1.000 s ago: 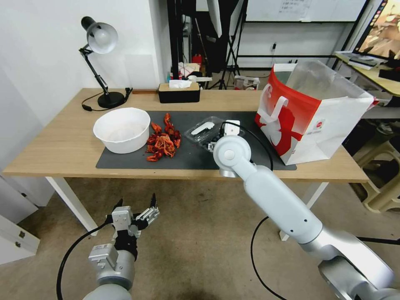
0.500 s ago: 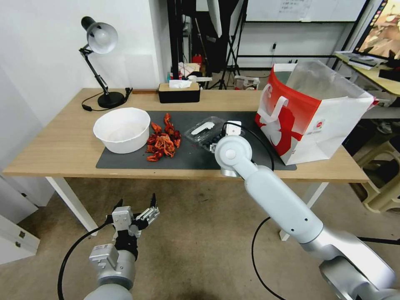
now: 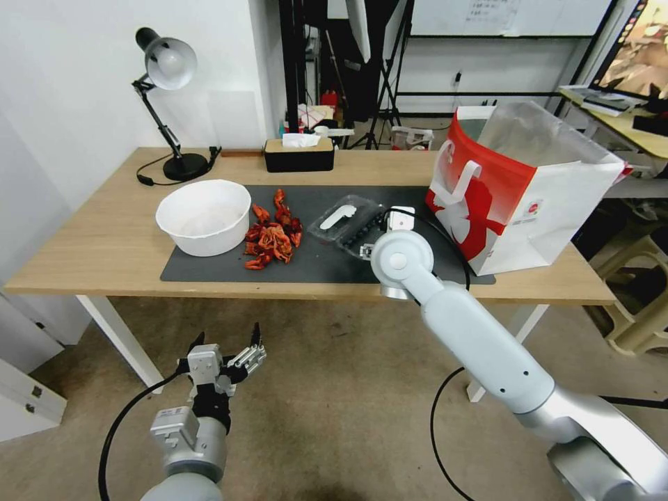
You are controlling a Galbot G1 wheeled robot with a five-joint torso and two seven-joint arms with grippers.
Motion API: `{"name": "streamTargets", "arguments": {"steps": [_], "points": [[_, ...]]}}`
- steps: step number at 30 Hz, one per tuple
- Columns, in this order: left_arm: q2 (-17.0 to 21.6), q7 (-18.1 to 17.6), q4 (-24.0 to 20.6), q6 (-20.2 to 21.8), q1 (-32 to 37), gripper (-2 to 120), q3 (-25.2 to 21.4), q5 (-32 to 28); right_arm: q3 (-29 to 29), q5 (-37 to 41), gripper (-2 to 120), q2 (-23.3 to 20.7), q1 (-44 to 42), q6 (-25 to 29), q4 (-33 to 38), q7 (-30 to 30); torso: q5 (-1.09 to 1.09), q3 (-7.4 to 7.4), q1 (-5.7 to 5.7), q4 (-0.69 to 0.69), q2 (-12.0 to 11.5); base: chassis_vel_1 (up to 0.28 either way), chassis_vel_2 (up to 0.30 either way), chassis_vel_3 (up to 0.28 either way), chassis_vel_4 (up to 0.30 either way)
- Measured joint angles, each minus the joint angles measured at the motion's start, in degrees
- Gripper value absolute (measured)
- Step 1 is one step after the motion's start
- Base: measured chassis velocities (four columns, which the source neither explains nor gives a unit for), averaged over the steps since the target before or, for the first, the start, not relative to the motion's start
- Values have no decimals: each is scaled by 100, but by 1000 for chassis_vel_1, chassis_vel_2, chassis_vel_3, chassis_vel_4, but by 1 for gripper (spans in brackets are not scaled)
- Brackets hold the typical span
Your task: Close the takeout container lid, then place the container into the takeout bag.
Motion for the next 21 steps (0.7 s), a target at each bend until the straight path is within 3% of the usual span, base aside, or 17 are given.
{"name": "streamTargets", "arguments": {"steps": [21], "points": [[-10, -39, 61, -6, -50, 100, 38, 22, 107, 74, 100, -283, -15, 1, 71, -17, 0, 0, 0, 0, -1, 0, 0, 0, 0]]}}
